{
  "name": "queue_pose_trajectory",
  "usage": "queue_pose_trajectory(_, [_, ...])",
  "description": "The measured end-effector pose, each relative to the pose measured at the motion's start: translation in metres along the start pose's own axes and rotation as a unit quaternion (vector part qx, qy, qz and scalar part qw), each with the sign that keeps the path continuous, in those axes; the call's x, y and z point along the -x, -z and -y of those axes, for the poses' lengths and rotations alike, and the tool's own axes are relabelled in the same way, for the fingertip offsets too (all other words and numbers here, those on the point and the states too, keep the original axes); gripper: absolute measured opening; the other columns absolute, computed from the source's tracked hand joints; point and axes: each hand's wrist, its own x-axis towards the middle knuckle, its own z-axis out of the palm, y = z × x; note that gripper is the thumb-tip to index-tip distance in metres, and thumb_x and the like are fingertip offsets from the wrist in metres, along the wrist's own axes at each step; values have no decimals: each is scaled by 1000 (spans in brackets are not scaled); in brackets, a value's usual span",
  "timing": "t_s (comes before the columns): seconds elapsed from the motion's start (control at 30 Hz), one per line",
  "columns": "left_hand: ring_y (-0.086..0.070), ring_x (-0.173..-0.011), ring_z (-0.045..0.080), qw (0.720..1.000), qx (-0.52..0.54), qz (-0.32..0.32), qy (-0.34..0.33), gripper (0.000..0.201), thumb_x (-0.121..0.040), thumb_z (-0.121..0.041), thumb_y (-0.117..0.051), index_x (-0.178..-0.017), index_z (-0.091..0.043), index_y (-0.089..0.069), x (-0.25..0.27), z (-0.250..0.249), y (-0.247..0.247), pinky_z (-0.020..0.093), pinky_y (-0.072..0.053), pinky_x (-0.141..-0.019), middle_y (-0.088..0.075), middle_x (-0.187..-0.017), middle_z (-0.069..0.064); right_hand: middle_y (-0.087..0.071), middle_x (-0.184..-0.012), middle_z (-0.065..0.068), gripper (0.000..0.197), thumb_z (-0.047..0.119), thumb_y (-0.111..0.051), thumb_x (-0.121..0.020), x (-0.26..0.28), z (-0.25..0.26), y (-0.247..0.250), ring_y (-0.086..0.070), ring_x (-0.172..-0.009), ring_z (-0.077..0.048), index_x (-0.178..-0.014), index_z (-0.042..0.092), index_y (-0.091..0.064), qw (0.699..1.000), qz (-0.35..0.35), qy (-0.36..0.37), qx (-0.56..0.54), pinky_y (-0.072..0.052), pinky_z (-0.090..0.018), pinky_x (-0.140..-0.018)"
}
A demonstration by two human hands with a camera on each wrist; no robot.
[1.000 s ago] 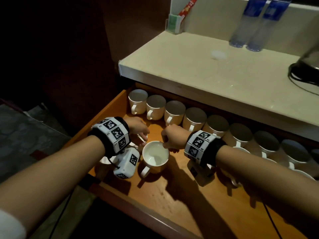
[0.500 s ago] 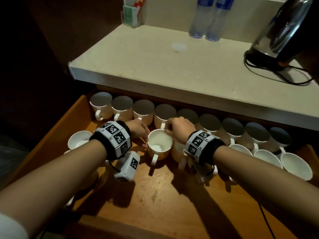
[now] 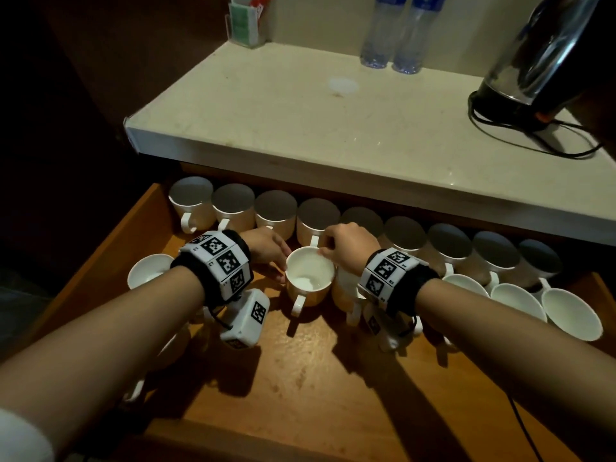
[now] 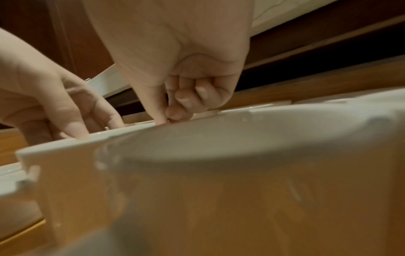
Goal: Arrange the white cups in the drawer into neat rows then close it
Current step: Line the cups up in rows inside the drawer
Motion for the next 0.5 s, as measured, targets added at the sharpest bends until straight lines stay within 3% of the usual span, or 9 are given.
queue_pose_trajectory(0.1, [-66,-69,23,1000,7,2,2,16,-85,9,-57,-91,-5,-62,2,3,3,28,-59,-55,-65,-89,17,-65,-96,-4,14,34,-58,-89,1,1,2,-62,-94,-24,-81,23,-55,1000,-3,1,8,-41,-29,-69])
queue_pose_trajectory(0.23, [-64,-72,23,1000,13,-27,3,16,-86,4,-59,-100,-4,-60,7,7,14,23,-56,-45,-62,-97,16,-66,-100,-4,29,43,-56,-89,2,10,4,-61,-94,-23,-99,16,-62,1000,-20,11,10,-43,-30,-69])
queue_pose_trajectory(0.33, [-66,-76,22,999,12,-47,-6,18,-86,1,-60,-103,-4,-61,11,15,28,26,-58,-55,-65,-97,14,-64,-97,-3,29,44,-57,-89,0,26,3,-61,-92,-22,-99,16,-61,999,-3,30,11,-44,-30,-68])
queue_pose_trajectory(0.4, [-66,-75,23,998,15,-53,-4,10,-88,-1,-58,-95,-7,-61,18,21,38,29,-56,-64,-64,-91,12,-64,-97,-4,26,41,-58,-89,-4,38,1,-62,-93,-23,-95,16,-61,998,16,50,20,-43,-30,-69])
queue_pose_trajectory(0.5, [-65,-70,24,996,25,-81,-3,9,-91,-2,-54,-87,-10,-58,29,31,53,29,-54,-63,-61,-91,13,-65,-100,-6,26,38,-61,-89,-7,60,-2,-62,-95,-24,-95,13,-62,996,25,89,19,-44,-31,-70])
